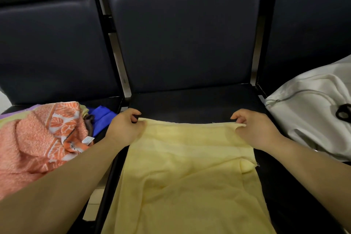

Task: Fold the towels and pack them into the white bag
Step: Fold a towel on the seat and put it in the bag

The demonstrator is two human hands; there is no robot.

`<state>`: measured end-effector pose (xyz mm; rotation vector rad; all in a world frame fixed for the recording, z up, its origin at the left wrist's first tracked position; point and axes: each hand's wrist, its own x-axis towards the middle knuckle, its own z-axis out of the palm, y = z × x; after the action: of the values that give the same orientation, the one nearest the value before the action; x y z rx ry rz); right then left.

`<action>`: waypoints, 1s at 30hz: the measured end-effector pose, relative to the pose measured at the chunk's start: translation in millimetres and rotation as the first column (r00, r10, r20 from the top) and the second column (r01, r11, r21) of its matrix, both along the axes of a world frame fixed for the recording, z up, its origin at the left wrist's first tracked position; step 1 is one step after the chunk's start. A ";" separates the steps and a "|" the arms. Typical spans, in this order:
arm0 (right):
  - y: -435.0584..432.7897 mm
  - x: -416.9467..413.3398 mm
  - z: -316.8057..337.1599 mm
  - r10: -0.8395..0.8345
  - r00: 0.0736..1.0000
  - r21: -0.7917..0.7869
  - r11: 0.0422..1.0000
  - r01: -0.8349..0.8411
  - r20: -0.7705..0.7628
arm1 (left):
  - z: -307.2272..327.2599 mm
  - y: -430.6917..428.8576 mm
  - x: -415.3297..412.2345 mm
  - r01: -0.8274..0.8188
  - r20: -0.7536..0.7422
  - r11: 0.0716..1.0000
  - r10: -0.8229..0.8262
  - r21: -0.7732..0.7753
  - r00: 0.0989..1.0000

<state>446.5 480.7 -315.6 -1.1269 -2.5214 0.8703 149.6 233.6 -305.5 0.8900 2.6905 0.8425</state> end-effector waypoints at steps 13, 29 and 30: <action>7.4 0.3 -8.7 -0.054 0.997 0.012 0.998 0.054 -0.055 | -2.7 4.4 -8.3 0.045 -0.089 0.996 -0.052 -0.072 0.995; 2.3 2.8 2.5 0.084 0.994 0.059 0.994 -0.089 0.075 | 4.6 -15.6 -4.3 0.151 -0.102 0.977 -0.167 -0.148 0.981; 2.3 4.8 4.5 0.078 0.996 0.025 0.997 -0.079 0.039 | 5.7 -19.1 -3.6 0.150 -0.096 0.979 -0.164 -0.136 0.982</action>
<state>451.3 483.0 -311.1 -1.0518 -2.6167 0.8392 146.0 214.6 -299.7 1.1289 2.6827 0.5978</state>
